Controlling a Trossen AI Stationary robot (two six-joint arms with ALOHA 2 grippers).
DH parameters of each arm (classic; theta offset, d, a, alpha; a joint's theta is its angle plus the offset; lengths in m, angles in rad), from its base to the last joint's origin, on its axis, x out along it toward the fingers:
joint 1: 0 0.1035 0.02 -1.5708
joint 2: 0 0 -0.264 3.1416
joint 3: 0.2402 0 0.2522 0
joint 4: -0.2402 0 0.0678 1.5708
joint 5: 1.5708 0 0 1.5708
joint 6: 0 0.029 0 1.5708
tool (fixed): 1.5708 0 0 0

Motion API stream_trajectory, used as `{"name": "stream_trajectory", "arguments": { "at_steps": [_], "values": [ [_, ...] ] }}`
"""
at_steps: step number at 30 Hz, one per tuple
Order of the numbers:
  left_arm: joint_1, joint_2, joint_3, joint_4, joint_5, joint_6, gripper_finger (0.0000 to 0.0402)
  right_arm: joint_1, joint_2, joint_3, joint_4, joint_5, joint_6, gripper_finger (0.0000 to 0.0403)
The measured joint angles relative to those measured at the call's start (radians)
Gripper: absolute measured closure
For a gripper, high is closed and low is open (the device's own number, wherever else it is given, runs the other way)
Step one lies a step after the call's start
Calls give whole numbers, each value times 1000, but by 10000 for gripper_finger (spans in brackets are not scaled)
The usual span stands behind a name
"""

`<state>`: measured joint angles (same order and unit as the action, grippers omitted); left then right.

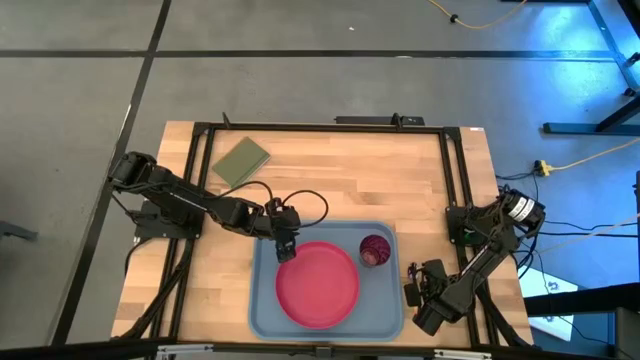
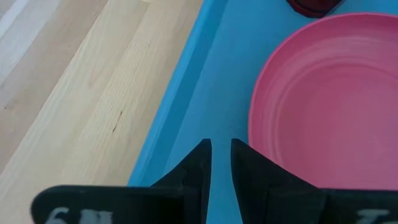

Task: Pick and place plate/cup/fork/spoon on tray
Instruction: Put the orange fork on the blue tray to the right of the pink plate

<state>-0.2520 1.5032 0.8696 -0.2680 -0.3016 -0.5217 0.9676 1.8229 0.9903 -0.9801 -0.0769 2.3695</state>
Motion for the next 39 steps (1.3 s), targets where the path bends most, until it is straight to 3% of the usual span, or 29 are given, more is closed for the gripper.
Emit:
{"name": "stream_trajectory", "arguments": {
  "at_steps": [9, 29, 39],
  "values": [
    [0, 0, 0, 0, 0, -1, 347, -2, 1, -1, 15, 3, -1, 275],
    [0, 0, 0, 0, 0, -1, 347, -11, 5, 21, 44, 65, -19, 330],
    [0, 0, 0, 0, 0, -1, 347, -21, -27, 20, 38, 61, -19, 332]
  ]
}}
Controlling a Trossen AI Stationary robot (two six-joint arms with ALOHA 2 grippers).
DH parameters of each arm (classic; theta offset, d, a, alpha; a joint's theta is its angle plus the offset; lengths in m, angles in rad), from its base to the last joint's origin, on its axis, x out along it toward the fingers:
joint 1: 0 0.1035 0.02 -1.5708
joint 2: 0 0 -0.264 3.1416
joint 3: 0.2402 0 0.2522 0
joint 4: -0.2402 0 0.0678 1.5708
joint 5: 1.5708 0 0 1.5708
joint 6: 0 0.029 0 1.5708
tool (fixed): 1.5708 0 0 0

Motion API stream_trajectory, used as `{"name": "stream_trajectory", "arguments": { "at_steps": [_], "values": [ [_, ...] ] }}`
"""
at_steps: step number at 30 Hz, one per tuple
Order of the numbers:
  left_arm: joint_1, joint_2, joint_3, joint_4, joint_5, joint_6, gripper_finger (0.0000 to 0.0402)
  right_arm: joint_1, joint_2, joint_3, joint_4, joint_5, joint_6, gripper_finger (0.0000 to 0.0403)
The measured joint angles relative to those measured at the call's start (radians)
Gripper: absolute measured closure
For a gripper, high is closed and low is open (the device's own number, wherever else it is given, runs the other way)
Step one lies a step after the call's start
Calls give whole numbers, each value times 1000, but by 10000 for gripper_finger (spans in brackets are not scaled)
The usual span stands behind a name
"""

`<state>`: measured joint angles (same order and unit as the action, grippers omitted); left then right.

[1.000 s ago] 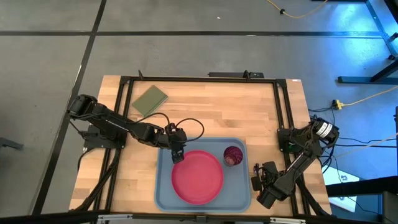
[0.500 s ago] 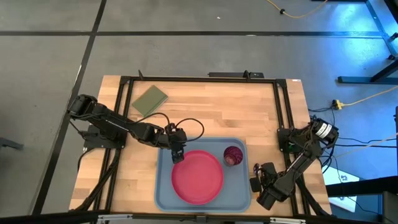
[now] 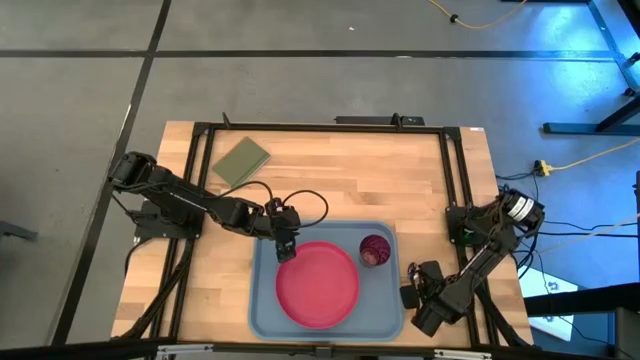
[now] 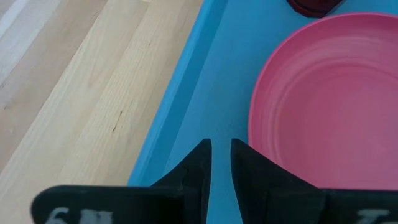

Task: Pick and place plate/cup/fork/spoon on tray
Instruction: Put the orange fork on the blue tray to the right of the pink plate

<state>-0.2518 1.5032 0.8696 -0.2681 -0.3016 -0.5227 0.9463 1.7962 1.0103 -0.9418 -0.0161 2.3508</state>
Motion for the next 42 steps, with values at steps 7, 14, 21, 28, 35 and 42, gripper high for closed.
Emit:
{"name": "stream_trajectory", "arguments": {
  "at_steps": [7, 14, 21, 28, 35, 42],
  "values": [
    [0, 0, 0, 0, 0, 1, 347, -7, -12, 1, 33, 12, -1, 332],
    [0, 0, 0, 0, 0, 1, 347, -11, -14, 1, 26, 3, -3, 332],
    [0, 0, 0, -1, 0, 2, 347, -11, -15, 1, 26, 0, -4, 352],
    [0, 0, 0, -1, 0, 2, 347, -11, -17, 1, 22, 13, -15, 394],
    [0, 0, 0, -1, 0, 3, 347, -10, -22, 1, 6, 23, -23, 397],
    [0, 0, 0, -1, 0, 3, 347, -10, -88, 9, -50, 26, -26, 396]
  ]
}}
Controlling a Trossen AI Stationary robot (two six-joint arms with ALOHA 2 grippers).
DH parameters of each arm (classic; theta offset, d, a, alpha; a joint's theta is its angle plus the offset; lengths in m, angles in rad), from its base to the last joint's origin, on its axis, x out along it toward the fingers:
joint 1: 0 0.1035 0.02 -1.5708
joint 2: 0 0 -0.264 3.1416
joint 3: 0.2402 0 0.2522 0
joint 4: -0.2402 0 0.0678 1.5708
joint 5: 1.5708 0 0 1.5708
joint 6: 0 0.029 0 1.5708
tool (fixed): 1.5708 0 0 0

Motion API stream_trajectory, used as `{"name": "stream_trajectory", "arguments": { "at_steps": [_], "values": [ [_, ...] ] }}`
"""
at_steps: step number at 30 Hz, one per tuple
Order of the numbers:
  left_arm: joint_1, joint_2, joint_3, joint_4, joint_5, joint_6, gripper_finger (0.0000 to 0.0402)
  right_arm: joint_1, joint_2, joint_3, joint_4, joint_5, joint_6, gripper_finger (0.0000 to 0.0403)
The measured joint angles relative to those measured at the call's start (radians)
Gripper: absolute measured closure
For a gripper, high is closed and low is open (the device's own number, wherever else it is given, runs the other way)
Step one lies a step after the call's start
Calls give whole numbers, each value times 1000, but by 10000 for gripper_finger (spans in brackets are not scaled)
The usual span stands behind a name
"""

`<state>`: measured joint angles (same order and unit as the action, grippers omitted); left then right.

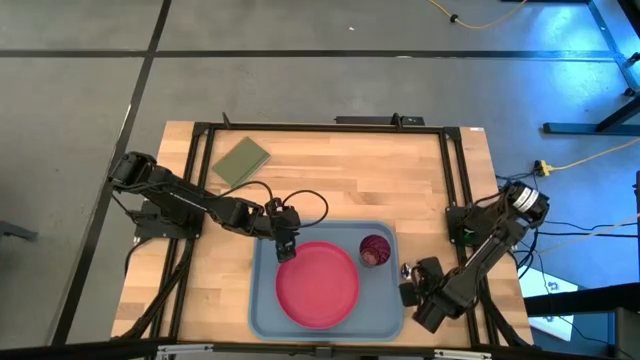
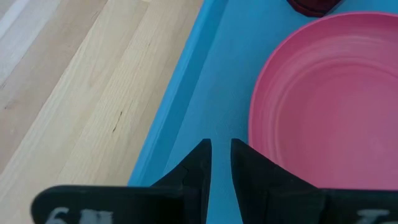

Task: Pick and place plate/cup/fork/spoon on tray
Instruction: Put the orange fork on the blue tray to the right of the pink plate

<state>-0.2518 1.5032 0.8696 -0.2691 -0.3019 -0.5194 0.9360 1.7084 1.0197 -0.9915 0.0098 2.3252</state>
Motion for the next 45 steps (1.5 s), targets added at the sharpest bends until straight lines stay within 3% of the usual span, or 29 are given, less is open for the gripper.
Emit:
{"name": "stream_trajectory", "arguments": {
  "at_steps": [7, 15, 29, 45],
  "values": [
    [0, 0, 0, 0, -15, 1, 347, 0, -62, 44, -21, 25, 0, 397],
    [0, 0, 0, 0, -52, 6, 347, -44, -41, 89, 125, 223, -4, 397],
    [0, 0, 0, 0, -54, 34, 347, -153, 68, 97, 300, 209, -57, 397],
    [0, 0, 0, -8, -53, 34, 347, -161, 103, 97, 264, 191, -58, 383]
  ]
}}
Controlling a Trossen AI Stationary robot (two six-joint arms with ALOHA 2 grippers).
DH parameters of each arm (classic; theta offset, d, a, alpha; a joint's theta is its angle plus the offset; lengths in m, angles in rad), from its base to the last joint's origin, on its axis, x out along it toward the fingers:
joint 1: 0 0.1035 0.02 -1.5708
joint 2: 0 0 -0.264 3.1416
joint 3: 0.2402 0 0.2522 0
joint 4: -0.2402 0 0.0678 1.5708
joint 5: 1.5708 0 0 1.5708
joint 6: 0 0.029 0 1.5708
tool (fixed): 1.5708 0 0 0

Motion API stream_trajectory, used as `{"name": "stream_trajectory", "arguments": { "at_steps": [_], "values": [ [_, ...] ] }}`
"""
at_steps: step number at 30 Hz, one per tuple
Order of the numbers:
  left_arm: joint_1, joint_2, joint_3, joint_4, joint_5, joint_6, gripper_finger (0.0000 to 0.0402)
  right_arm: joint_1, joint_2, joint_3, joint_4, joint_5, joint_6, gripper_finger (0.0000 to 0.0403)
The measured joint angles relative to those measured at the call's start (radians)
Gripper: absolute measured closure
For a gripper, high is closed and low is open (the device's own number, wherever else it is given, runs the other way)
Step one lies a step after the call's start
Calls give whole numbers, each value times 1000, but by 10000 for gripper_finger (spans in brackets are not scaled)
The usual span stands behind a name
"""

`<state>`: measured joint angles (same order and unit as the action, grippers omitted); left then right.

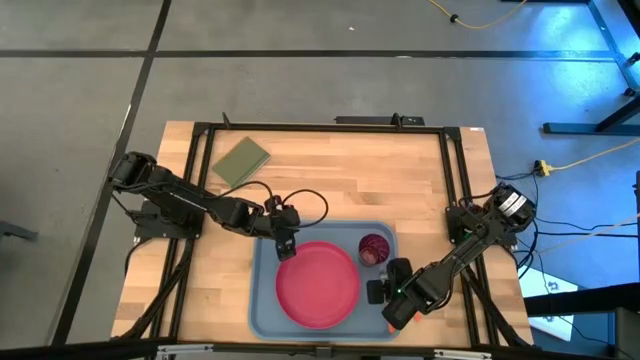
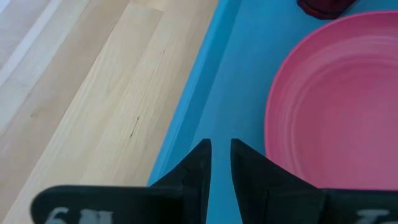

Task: Pick and place plate/cup/fork/spoon on tray
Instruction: Put the orange fork on the blue tray to the right of the pink plate

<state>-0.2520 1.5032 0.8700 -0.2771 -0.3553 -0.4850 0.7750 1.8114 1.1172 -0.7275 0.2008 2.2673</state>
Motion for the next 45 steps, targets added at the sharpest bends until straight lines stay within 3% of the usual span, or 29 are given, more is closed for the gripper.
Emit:
{"name": "stream_trajectory", "arguments": {
  "at_steps": [20, 29, 45],
  "values": [
    [0, 0, 0, 1, 1, -3, 347, 0, 0, -1, -1, 14, -99, 368],
    [0, 0, 0, 1, 1, -6, 347, 0, 0, -1, 4, 13, 7, 368],
    [0, 0, 0, 1, 1, -8, 347, 0, 0, -1, 14, 14, -46, 367]
  ]
}}
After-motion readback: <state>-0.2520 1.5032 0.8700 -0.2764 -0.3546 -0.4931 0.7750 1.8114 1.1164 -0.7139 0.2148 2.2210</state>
